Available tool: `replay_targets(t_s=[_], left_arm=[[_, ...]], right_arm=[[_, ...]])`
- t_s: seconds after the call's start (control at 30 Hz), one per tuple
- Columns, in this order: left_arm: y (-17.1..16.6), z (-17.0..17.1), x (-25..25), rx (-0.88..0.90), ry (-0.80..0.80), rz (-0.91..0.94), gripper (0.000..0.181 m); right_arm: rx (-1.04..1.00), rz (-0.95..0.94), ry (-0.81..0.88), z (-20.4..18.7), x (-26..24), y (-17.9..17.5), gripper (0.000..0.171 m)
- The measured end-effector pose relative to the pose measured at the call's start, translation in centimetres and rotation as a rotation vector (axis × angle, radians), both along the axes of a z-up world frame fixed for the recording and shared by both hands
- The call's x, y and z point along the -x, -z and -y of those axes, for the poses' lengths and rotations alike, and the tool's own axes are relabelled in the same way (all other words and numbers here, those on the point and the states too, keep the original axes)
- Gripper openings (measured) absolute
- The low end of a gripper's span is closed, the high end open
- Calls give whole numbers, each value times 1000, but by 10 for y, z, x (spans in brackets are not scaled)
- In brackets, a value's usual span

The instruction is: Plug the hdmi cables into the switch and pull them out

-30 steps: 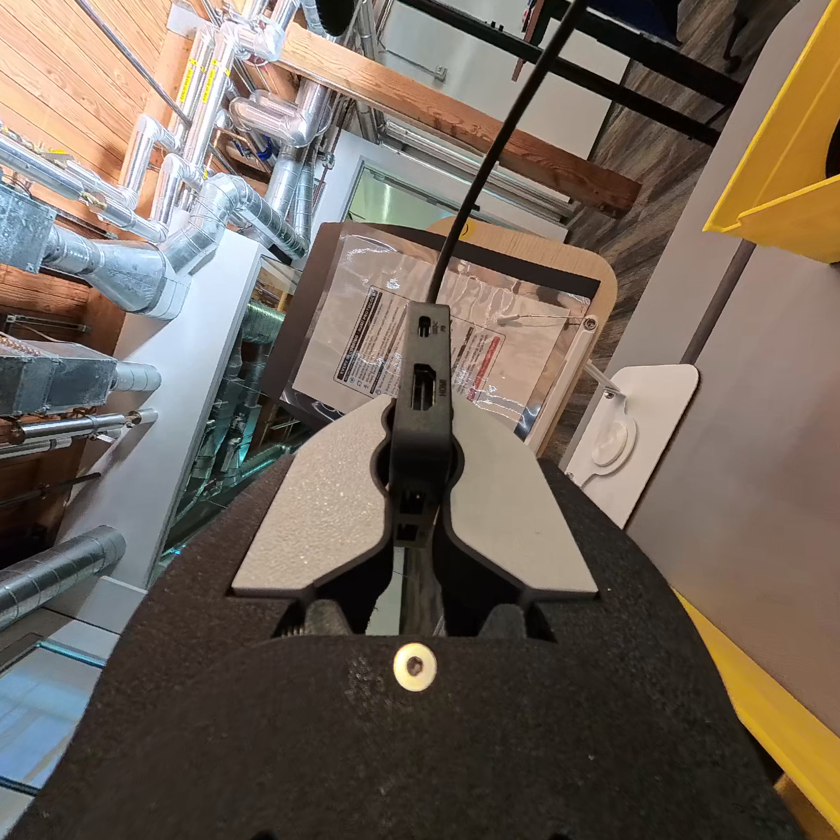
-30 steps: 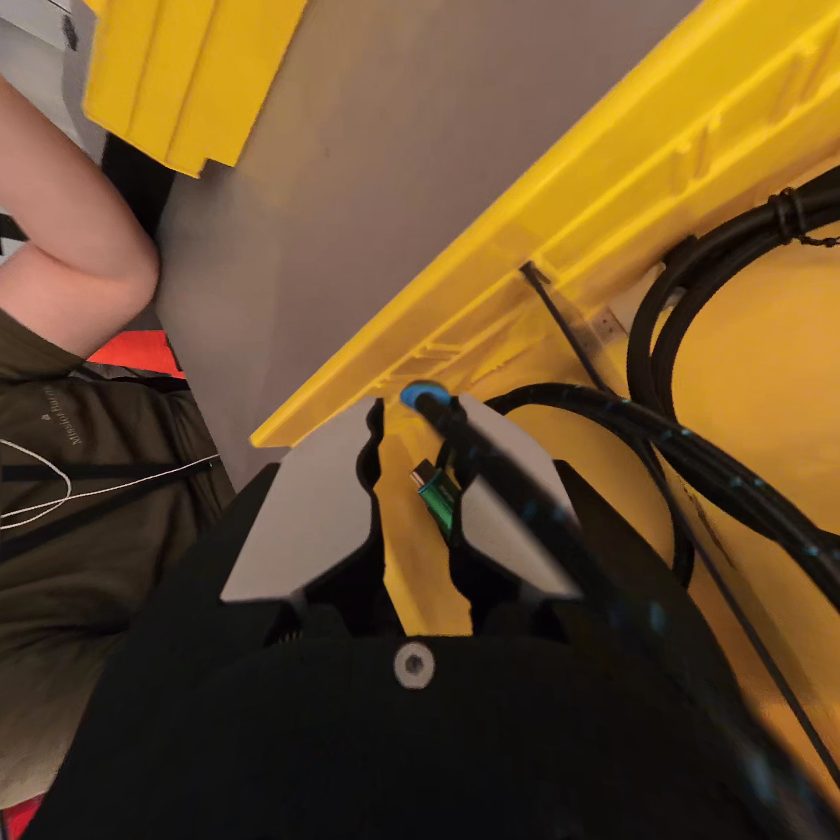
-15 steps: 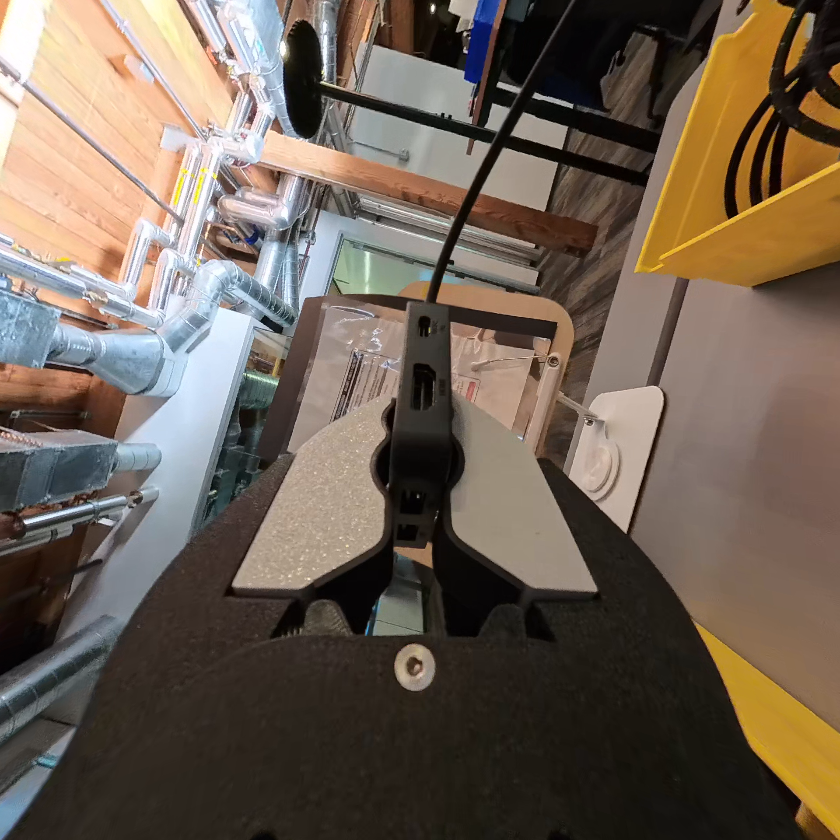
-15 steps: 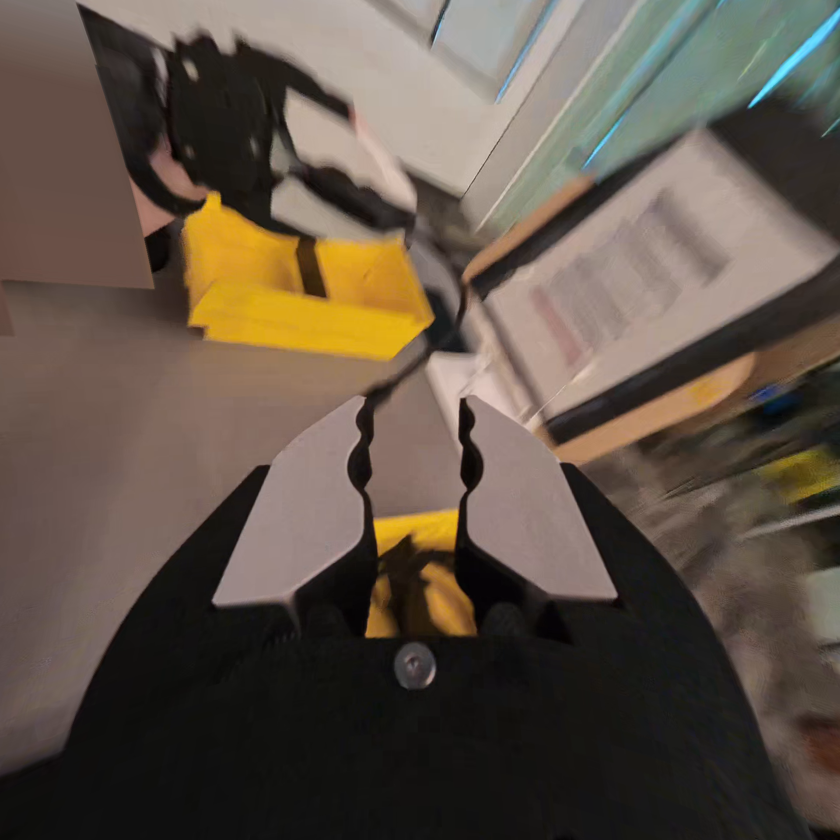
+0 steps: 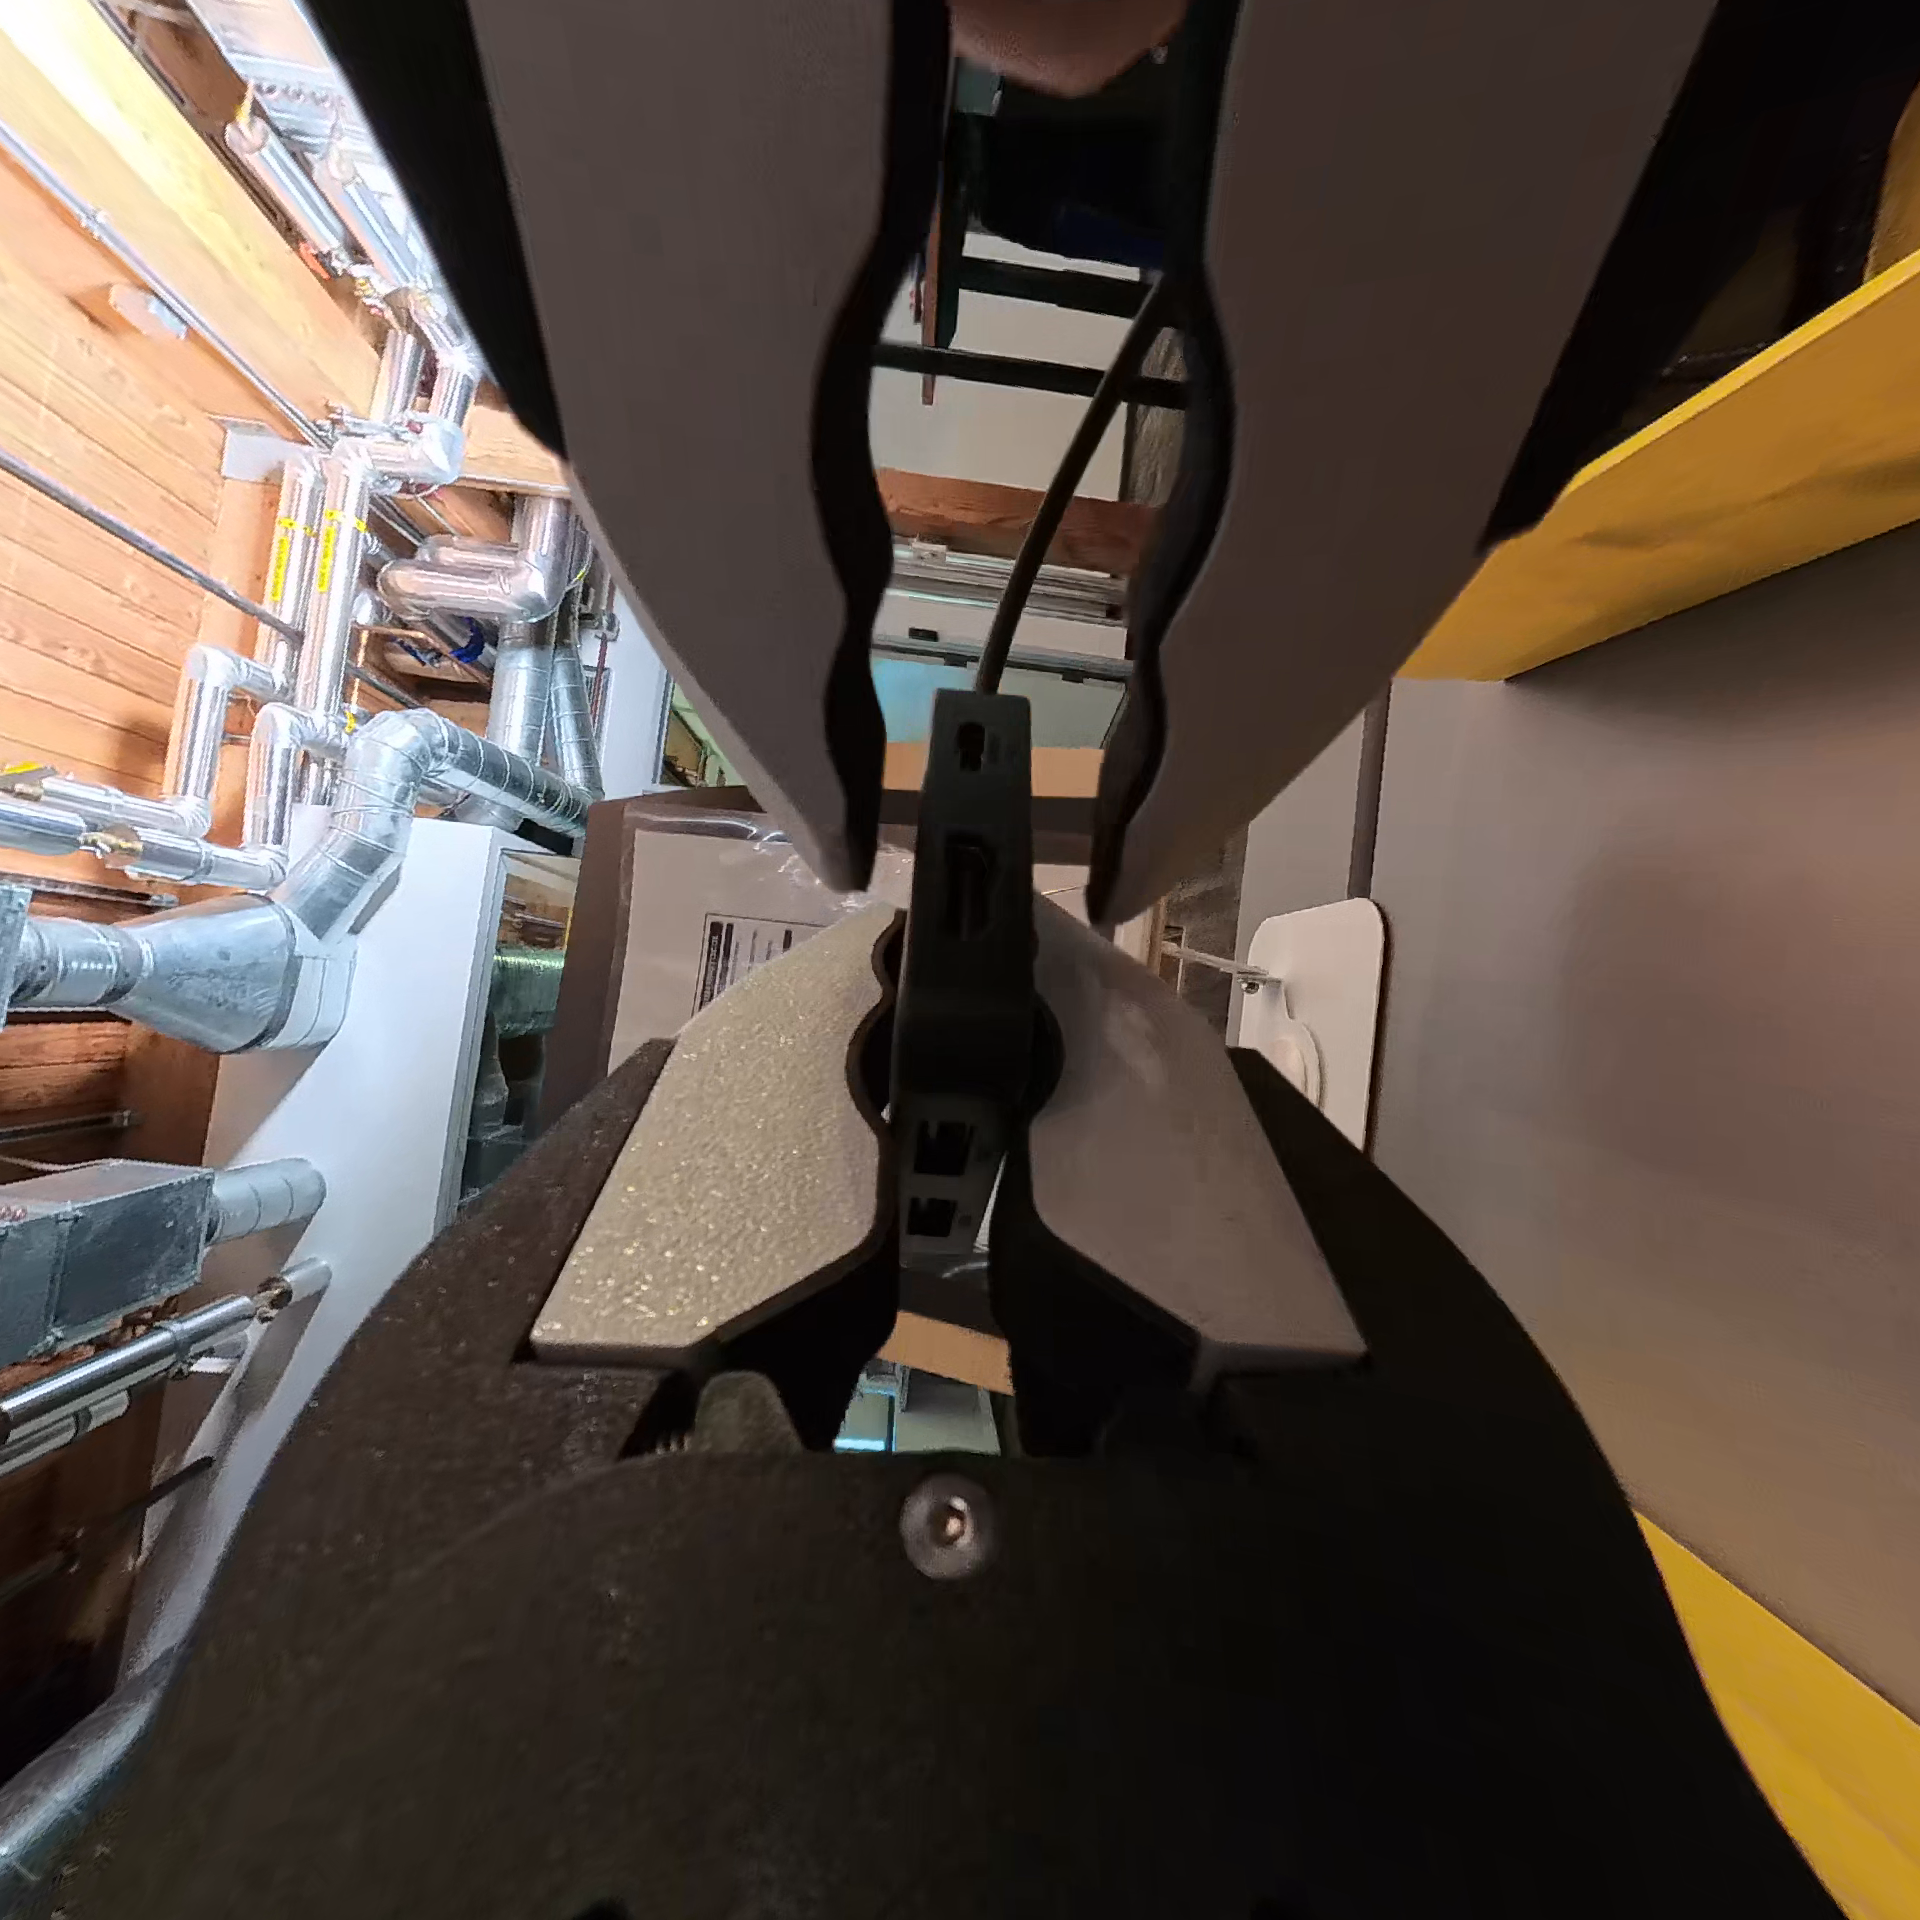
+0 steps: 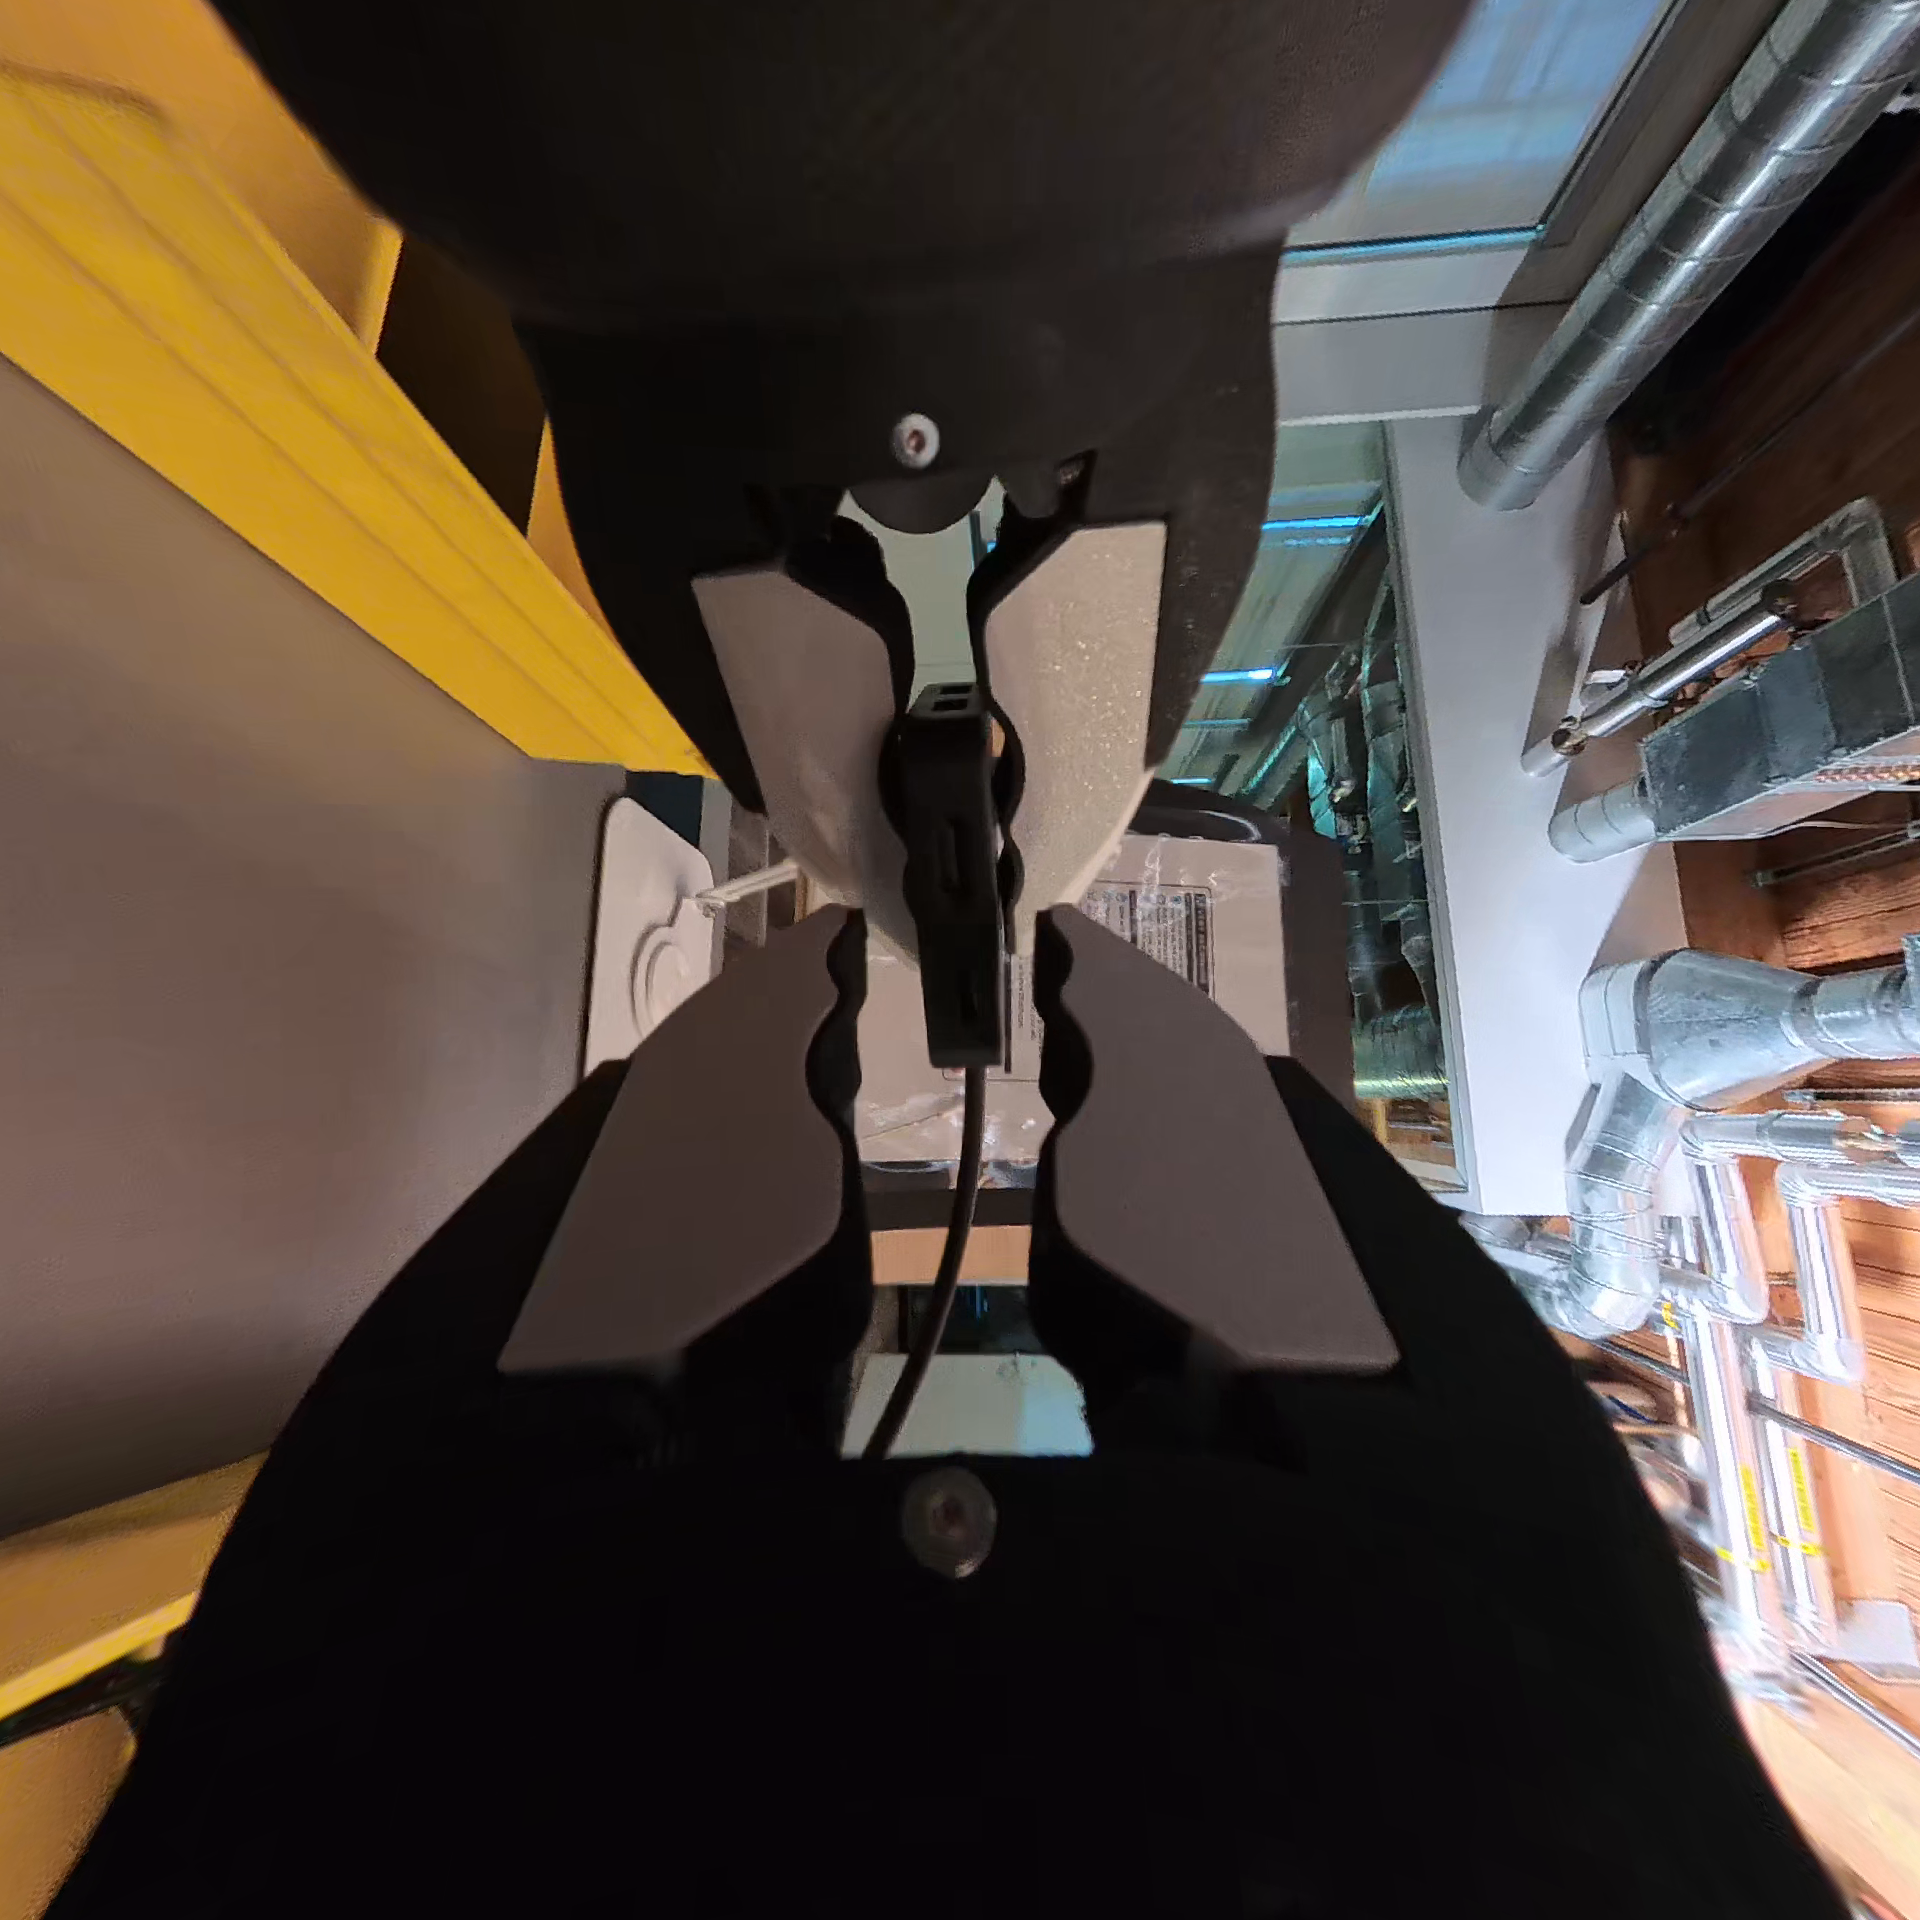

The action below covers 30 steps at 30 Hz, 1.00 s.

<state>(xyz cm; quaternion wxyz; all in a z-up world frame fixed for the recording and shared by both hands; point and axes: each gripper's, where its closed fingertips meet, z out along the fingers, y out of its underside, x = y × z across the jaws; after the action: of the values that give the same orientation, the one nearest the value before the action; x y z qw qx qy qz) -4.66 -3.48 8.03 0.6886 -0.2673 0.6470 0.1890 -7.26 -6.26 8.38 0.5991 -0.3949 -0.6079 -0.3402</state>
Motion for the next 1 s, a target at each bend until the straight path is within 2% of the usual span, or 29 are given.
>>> replay_targets(t_s=[0.13,0.3,0.37,0.47,0.57,0.63,0.83,0.9,1.0], left_arm=[[7,1,-5,13,9,-25,14],[0,-6,-2,78,-5,57,22],[-9,-19,11,67,-65,93,21],[-13,-36,31,113,-127,112,14],[-16,-46,42,127,-166,121,11],[-14,-50,44,136,-183,113,11],[-8,-49,38,133,-177,89,9],[-5,-52,38,139,-185,78,9],[0,-56,37,147,-196,59,9]], right_arm=[[-22,40,38,-6,-5,4,15],[51,-15,67,-7,-26,0,15],[66,-87,154,-13,-63,-12,15],[183,-337,329,-32,-147,-15,15],[295,-493,419,-59,-214,19,15],[353,-474,466,-77,-239,49,15],[491,-250,587,-102,-260,102,15],[647,-236,608,-99,-260,127,16],[645,-254,637,-103,-265,132,16]])
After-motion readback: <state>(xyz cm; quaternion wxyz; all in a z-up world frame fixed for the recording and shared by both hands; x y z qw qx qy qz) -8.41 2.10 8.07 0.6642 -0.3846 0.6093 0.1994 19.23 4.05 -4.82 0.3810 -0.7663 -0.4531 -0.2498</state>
